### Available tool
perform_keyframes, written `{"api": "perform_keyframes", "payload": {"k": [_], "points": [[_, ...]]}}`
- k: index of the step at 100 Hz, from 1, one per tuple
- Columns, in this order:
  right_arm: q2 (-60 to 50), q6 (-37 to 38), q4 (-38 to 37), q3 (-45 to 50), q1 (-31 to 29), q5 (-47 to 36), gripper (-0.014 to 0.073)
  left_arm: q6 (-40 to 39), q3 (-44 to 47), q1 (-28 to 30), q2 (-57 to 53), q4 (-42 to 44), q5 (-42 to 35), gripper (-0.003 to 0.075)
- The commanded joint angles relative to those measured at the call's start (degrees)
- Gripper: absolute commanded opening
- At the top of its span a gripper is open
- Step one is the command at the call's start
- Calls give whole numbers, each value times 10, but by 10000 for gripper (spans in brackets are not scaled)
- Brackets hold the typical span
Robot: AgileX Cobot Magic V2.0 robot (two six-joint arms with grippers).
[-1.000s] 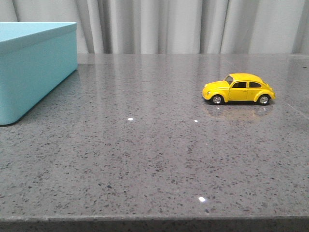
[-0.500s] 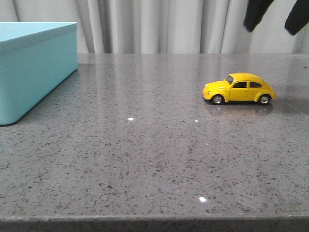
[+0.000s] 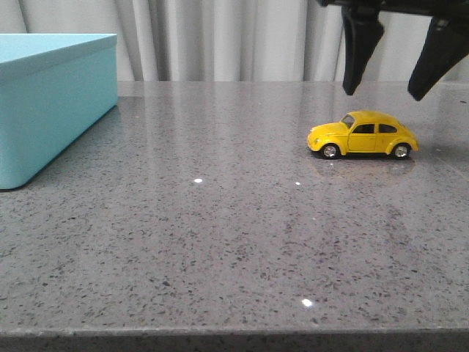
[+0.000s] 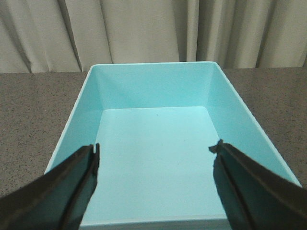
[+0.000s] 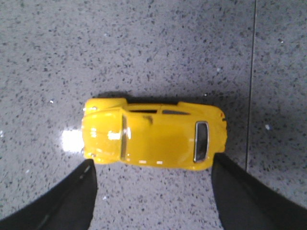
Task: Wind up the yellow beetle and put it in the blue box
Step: 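Lower the right gripper over the yellow toy car and grasp it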
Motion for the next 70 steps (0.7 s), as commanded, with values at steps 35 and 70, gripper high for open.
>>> {"api": "perform_keyframes", "payload": {"k": [35,70], "points": [[26,24,-3,-29,-2,-8,508,-1,-22,1,6,-7,-40,496],[42,25,-5,-29,-2,-2,508,-1,-22,1,6,-7,-40,496]]}}
